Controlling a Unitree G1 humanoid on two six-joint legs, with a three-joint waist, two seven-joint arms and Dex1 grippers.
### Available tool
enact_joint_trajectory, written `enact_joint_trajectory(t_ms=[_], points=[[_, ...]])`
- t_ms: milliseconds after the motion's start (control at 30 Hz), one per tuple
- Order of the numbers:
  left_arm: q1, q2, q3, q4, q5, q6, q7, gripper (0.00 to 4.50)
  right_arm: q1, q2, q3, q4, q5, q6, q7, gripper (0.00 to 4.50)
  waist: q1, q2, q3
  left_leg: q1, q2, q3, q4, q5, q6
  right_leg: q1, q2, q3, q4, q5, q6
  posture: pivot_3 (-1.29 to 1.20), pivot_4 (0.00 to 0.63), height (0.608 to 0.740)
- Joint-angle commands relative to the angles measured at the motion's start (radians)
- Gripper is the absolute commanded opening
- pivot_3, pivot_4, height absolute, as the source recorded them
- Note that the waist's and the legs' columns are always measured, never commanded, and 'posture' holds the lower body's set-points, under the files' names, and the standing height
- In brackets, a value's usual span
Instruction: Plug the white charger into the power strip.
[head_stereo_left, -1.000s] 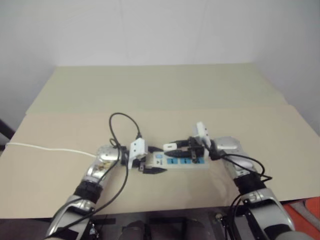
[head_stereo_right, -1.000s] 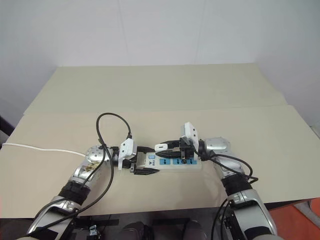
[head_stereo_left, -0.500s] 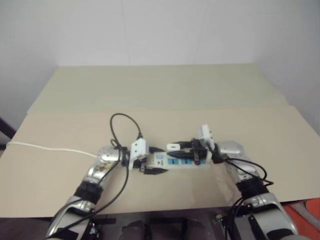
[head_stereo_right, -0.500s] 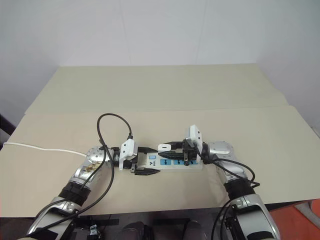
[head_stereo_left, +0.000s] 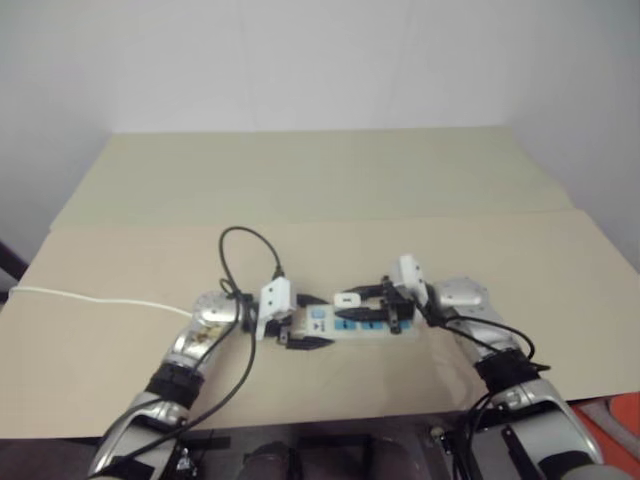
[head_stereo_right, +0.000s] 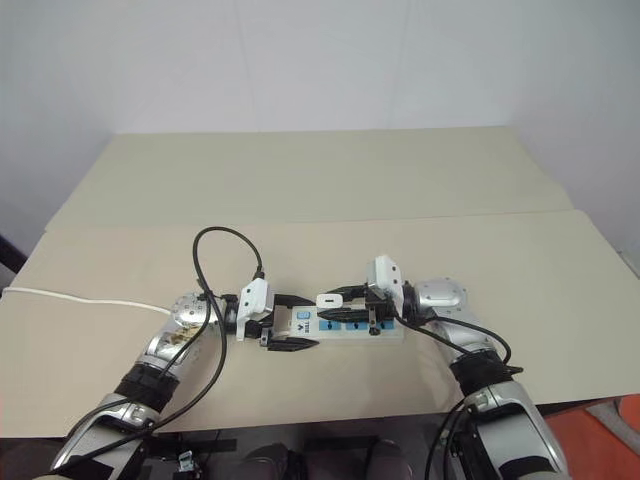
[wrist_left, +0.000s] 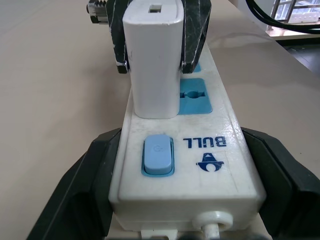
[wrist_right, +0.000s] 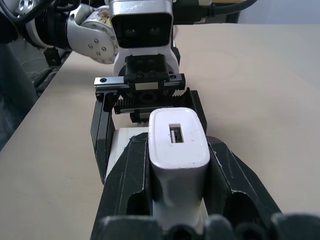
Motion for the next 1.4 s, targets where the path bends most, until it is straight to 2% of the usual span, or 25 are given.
enact_joint_trajectory(t_ms=[33,167,400,767,1167,1400], points=[[0.018,0.06,0.029,0.02,0.027,-0.005,-0.008,3.28,-0.005,-0.028,-0.014,0.075,-0.073,0.068,-0.025,1.09,-0.001,0.0,0.0,0.0,0.0,0.0,0.0,0.0,0.0,0.0,0.0,0.0,0.0,0.0,0.0,0.0,0.15,0.74],[0.008,0.052,0.023,0.029,0.028,-0.008,-0.003,3.28,-0.024,-0.019,-0.022,0.106,-0.077,0.083,-0.024,1.09,-0.004,0.0,0.0,0.003,0.001,0.001,0.0,0.0,0.0,0.001,0.0,0.001,0.0,0.0,-0.001,0.0,0.15,0.74],[0.005,0.055,0.03,0.037,0.026,-0.013,0.004,3.28,0.013,-0.064,-0.071,0.102,-0.061,0.09,-0.034,1.09,-0.003,0.0,0.0,0.004,0.001,0.001,0.0,0.0,0.0,0.001,-0.001,0.002,0.0,0.0,-0.002,0.0,0.15,0.74],[0.022,0.064,0.04,0.02,0.018,-0.001,0.015,3.28,0.058,-0.037,-0.073,0.065,-0.069,0.051,-0.078,1.09,-0.003,0.0,0.0,0.004,0.001,0.001,0.0,0.0,-0.001,0.0,-0.001,0.002,0.0,0.0,-0.002,0.0,0.15,0.74],[0.099,0.082,0.049,-0.081,-0.001,0.046,0.06,3.28,-0.001,-0.008,-0.04,0.139,-0.081,0.019,-0.024,1.09,-0.005,0.0,0.0,0.005,0.002,0.001,-0.001,0.0,-0.001,0.0,-0.002,0.002,0.0,0.0,-0.003,0.0,0.15,0.74],[0.084,0.105,0.039,-0.063,0.005,0.039,0.031,3.28,-0.023,-0.001,-0.039,0.166,-0.079,0.005,0.003,1.09,-0.009,0.0,0.0,0.005,0.002,0.002,-0.002,0.0,-0.001,-0.001,-0.001,0.002,0.0,-0.001,-0.004,0.0,0.15,0.74]])
